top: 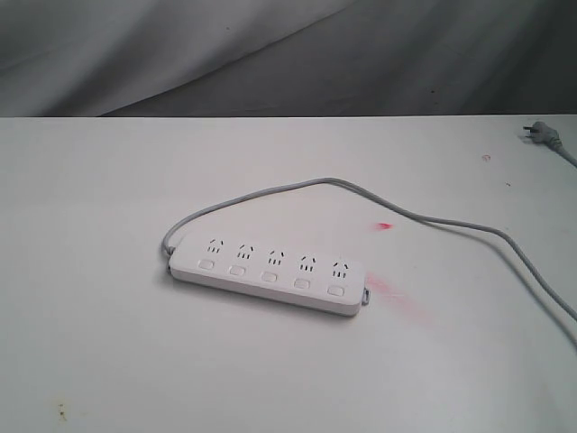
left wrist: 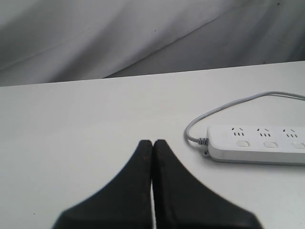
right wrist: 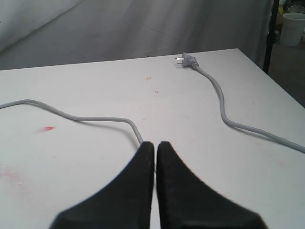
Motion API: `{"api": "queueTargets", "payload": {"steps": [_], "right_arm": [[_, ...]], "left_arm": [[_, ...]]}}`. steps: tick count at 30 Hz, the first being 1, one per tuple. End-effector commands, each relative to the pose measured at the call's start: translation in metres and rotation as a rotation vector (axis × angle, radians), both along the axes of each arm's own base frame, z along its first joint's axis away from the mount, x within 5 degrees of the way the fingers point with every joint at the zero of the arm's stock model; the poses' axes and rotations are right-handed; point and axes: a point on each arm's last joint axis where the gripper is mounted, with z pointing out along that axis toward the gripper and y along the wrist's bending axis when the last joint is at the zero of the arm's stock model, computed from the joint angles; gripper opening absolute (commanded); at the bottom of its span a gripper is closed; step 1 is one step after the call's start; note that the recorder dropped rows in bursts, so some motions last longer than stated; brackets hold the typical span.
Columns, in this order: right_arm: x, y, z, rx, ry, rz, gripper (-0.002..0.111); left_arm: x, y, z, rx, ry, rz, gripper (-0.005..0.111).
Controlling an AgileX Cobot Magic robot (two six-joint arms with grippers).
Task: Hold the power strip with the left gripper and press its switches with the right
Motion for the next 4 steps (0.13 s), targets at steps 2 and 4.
{"api": "queueTargets", "payload": {"steps": [2,4], "right_arm": [[0.0000,-0.0003,-0.0001,-0.002,-0.011,-0.007,0.002],[0.0000,-0.0003,-0.0001,-0.002,-0.011,-0.007,0.002]], "left_arm": [[-0.0001,-0.0004,-0.0008,-0.017,-0.005,-0.004,0.000],[-0.0001,-0.0004,-0.0008,-0.017,-0.005,-0.004,0.000]]}}
